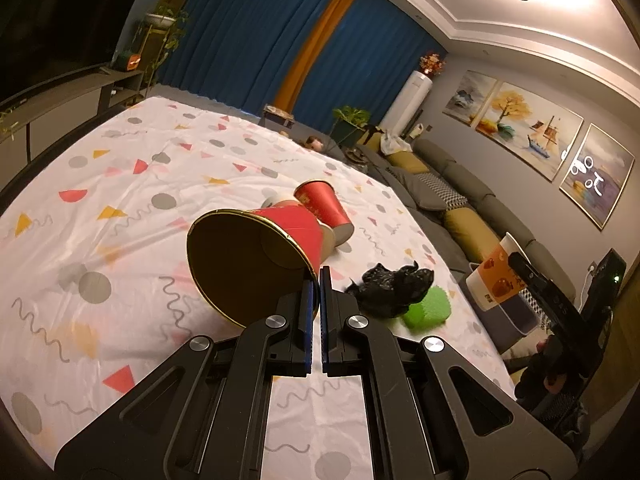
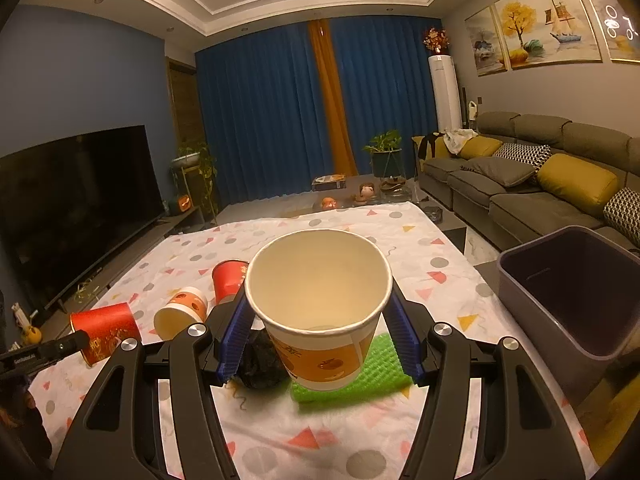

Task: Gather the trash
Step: 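Carry both cups over the grey bin and open both grippers to drop them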

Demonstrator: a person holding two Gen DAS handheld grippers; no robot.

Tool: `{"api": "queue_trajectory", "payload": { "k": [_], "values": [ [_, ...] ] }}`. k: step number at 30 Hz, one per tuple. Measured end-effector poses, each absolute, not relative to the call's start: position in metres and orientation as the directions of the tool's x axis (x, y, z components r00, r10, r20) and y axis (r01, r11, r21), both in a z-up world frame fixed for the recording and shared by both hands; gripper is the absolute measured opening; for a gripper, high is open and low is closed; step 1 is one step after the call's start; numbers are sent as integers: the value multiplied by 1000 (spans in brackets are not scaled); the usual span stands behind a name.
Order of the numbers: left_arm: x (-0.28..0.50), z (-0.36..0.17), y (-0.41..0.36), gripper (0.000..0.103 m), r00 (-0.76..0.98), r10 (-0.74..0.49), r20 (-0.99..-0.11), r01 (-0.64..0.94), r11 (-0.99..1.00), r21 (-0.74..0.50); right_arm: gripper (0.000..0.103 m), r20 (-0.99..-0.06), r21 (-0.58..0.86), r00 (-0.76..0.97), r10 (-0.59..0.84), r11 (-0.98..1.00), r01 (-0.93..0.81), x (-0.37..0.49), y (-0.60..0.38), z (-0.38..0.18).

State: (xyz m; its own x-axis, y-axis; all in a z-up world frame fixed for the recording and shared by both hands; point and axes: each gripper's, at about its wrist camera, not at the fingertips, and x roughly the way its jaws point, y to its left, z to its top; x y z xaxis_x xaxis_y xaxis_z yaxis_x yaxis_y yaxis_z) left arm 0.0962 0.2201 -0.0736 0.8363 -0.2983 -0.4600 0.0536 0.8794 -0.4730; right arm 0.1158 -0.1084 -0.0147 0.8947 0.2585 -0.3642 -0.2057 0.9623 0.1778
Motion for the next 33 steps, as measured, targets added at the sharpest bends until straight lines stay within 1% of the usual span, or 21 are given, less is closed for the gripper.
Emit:
{"api": "queue_trajectory", "payload": {
  "k": [9,19,27,33],
  "values": [
    [90,-68,205,2,836,-309,-454,75,883,-464,61,-359,179,897,258,962,-205,96,-122,-20],
    [96,-60,167,2,819,-345,-458,134,892,-432,61,-333,183,912,238,965,-185,82,-149,-16],
    [110,-56,122,2,789,-400,-465,208,888,-410,61,-316,173,927,203,973,-155,78,-171,-14],
    [129,-47,67,2,756,-465,-461,298,871,-389,61,-303,165,939,160,980,-113,80,-195,-11]
  ]
}}
